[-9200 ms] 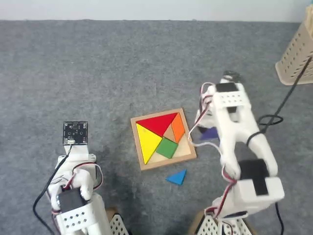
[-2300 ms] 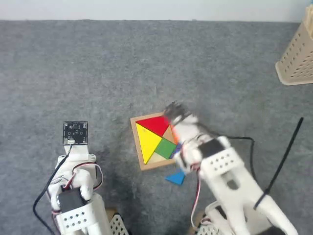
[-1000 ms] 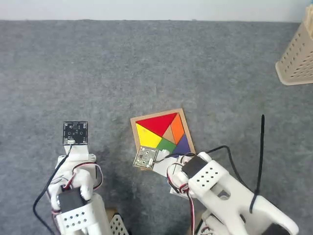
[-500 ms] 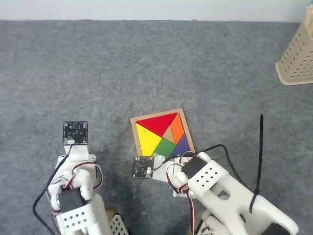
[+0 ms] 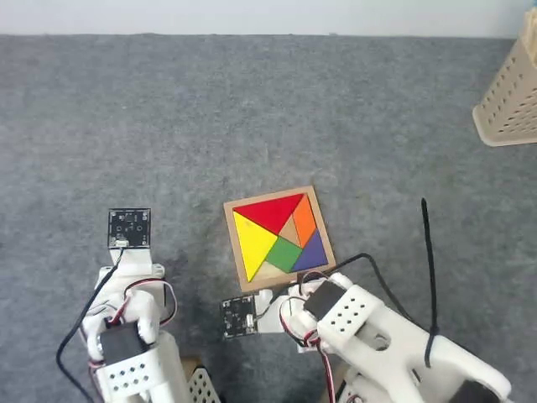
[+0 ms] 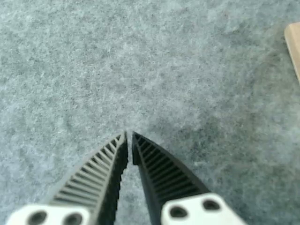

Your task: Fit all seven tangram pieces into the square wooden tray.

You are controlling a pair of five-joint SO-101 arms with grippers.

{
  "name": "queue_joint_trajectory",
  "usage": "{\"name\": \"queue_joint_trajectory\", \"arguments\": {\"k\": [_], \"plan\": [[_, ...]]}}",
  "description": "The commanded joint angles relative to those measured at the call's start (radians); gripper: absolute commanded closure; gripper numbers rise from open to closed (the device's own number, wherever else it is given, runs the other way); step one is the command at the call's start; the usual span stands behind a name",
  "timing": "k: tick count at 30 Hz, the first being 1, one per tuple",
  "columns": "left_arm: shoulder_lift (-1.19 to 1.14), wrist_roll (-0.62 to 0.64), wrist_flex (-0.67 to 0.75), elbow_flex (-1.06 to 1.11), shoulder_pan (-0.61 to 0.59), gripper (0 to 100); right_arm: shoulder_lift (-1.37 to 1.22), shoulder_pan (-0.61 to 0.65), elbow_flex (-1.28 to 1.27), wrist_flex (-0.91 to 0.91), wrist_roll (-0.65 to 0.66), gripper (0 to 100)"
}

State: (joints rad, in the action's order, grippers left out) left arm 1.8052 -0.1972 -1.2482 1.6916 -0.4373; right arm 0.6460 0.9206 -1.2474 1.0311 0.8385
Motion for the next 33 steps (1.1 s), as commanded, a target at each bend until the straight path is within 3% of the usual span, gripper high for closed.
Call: {"name": "queue_joint_trajectory", "arguments": {"k": [1,8,17,25,33], "plan": [[0.014,-0.005,-0.008,-0.007,-0.005,99,-0.008,0.012,0.011,-0.013,0.018,76.4],[0.014,-0.005,-0.008,-0.007,-0.005,99,-0.008,-0.002,0.012,0.012,0.014,83.9],[0.014,-0.005,-0.008,-0.007,-0.005,99,-0.001,-0.171,0.055,0.038,-0.112,88.6],[0.014,-0.005,-0.008,-0.007,-0.005,99,0.002,-0.334,0.106,0.094,-0.117,88.3],[0.014,-0.005,-0.008,-0.007,-0.005,99,0.163,-0.343,0.16,0.085,-0.21,88.6]]}}
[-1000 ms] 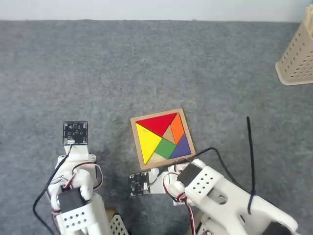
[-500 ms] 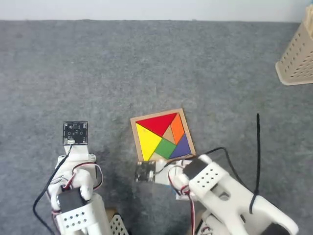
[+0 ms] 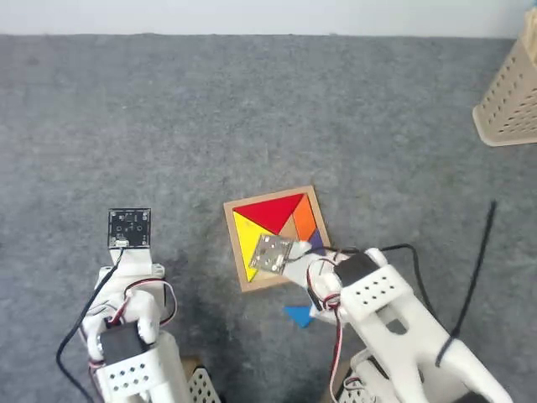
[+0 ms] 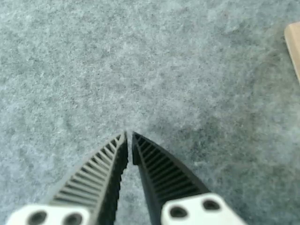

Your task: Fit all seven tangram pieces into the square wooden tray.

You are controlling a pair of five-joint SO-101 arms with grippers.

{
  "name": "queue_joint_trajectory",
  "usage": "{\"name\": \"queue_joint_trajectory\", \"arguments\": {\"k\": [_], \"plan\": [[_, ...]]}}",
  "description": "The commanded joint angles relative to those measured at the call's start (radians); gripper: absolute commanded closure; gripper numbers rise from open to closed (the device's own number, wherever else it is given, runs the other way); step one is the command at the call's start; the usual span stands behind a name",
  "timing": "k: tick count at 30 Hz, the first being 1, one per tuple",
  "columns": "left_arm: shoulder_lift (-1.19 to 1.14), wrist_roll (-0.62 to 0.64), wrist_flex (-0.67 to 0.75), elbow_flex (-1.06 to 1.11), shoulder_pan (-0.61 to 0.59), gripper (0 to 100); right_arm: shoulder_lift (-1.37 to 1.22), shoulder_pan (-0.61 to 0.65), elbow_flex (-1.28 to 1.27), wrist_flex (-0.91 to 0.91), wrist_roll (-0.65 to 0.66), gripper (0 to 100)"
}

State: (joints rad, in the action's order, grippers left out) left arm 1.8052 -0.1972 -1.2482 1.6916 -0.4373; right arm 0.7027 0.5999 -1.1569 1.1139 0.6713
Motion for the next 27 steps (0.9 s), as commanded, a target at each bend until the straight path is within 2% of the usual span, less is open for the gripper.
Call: {"name": "queue_joint_trajectory", "arguments": {"k": [1,4,8,10,14,19,27], "plan": [[0.014,-0.005,-0.008,-0.007,-0.005,99,0.147,-0.024,0.069,0.001,-0.049,88.6],[0.014,-0.005,-0.008,-0.007,-0.005,99,0.206,0.012,0.068,0.03,-0.028,87.1],[0.014,-0.005,-0.008,-0.007,-0.005,99,0.15,0.113,0.068,0.044,-0.015,72.8],[0.014,-0.005,-0.008,-0.007,-0.005,99,0.104,0.185,0.068,0.044,0.018,68.9],[0.014,-0.005,-0.008,-0.007,-0.005,99,0.033,0.282,0.06,0.028,0.08,71.2],[0.014,-0.005,-0.008,-0.007,-0.005,99,-0.021,0.288,-0.003,-0.074,0.098,72.0],[0.014,-0.005,-0.008,-0.007,-0.005,99,-0.022,0.288,-0.1,-0.074,0.15,72.1]]}}
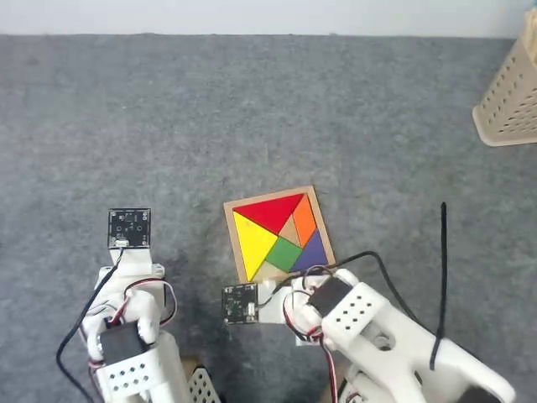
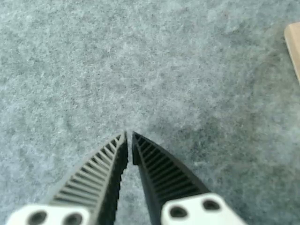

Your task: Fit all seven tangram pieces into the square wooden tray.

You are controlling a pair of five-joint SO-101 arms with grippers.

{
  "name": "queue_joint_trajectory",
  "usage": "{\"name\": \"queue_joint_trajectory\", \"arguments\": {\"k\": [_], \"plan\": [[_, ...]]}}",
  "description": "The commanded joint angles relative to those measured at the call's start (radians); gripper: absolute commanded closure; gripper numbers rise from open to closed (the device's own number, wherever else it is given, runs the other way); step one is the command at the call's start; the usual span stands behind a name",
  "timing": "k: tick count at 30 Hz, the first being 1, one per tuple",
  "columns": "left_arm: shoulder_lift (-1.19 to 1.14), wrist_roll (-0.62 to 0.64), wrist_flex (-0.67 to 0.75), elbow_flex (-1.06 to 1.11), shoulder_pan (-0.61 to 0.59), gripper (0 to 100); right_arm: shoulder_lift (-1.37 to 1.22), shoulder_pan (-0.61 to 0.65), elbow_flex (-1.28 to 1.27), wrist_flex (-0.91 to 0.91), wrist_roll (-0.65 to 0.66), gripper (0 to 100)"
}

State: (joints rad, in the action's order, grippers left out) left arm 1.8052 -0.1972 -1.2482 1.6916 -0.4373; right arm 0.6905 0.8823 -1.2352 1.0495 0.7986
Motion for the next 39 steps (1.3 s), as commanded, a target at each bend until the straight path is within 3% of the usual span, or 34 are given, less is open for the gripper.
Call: {"name": "queue_joint_trajectory", "arguments": {"k": [1,6,11,24,29,34,39], "plan": [[0.014,-0.005,-0.008,-0.007,-0.005,99,-0.01,0.005,-0.034,-0.012,0.037,72.1],[0.014,-0.005,-0.008,-0.007,-0.005,99,-0.01,0.007,-0.051,-0.008,0.058,72.3],[0.014,-0.005,-0.008,-0.007,-0.005,99,-0.01,0.007,-0.051,0.025,0.055,80.2],[0.014,-0.005,-0.008,-0.007,-0.005,99,-0.021,0.001,-0.054,0.054,0.057,81.3],[0.014,-0.005,-0.008,-0.007,-0.005,99,-0.012,0.001,-0.048,0.053,0.054,91.9],[0.014,-0.005,-0.008,-0.007,-0.005,99,-0.01,-0.002,-0.009,0.053,-0.021,93.5],[0.014,-0.005,-0.008,-0.007,-0.005,99,-0.01,-0.097,0.029,0.044,-0.048,93.9]]}}
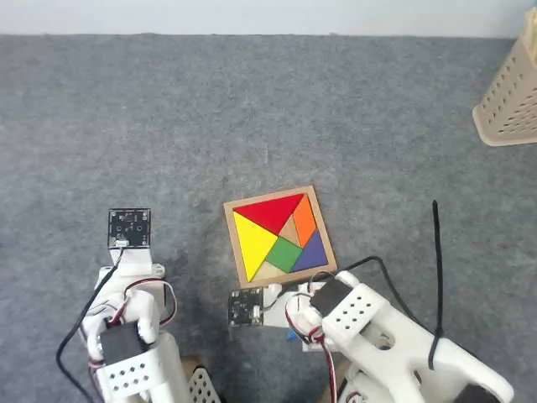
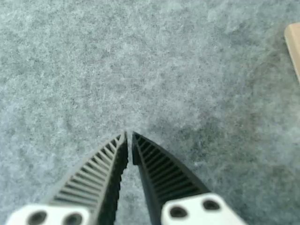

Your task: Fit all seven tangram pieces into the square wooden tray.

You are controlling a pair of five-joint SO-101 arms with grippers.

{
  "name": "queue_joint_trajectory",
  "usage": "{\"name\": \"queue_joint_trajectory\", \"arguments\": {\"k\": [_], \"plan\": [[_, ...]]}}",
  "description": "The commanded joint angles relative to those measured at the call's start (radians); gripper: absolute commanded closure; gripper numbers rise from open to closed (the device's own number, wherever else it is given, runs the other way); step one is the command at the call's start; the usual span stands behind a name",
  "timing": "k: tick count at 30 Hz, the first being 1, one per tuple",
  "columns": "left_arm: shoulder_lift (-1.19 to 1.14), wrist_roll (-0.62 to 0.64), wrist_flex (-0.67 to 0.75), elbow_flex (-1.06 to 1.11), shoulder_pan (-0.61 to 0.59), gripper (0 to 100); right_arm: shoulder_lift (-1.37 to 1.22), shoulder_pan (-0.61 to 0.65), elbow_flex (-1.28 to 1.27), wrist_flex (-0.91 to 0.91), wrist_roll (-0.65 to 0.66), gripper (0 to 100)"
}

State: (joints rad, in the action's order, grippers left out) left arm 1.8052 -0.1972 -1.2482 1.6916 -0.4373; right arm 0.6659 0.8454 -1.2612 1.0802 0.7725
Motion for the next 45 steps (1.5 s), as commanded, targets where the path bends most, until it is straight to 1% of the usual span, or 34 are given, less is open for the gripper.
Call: {"name": "queue_joint_trajectory", "arguments": {"k": [1,5,8,10,13,15,19,29,34,45], "plan": [[0.014,-0.005,-0.008,-0.007,-0.005,99,0.015,-0.081,0.064,0.013,-0.023,93.9],[0.014,-0.005,-0.008,-0.007,-0.005,99,0.015,-0.114,0.089,0.012,-0.055,93.7],[0.014,-0.005,-0.008,-0.007,-0.005,99,0.015,-0.097,0.095,0.018,-0.029,93.1],[0.014,-0.005,-0.008,-0.007,-0.005,99,0.015,-0.061,0.101,0.024,0.005,88.8],[0.014,-0.005,-0.008,-0.007,-0.005,99,0.015,-0.002,0.103,0.024,0.055,79.0],[0.014,-0.005,-0.008,-0.007,-0.005,99,0.004,0.025,0.103,0.022,0.1,76.4],[0.014,-0.005,-0.008,-0.007,-0.005,99,0.004,0.033,0.103,0.01,0.137,78.7],[0.014,-0.005,-0.008,-0.007,-0.005,99,0.002,0.039,0.103,-0.044,0.143,76.8],[0.014,-0.005,-0.008,-0.007,-0.005,99,0.002,0.087,0.103,-0.044,0.141,76.8],[0.014,-0.005,-0.008,-0.007,-0.005,99,-0.004,0.087,0.101,-0.059,0.14,77.2]]}}
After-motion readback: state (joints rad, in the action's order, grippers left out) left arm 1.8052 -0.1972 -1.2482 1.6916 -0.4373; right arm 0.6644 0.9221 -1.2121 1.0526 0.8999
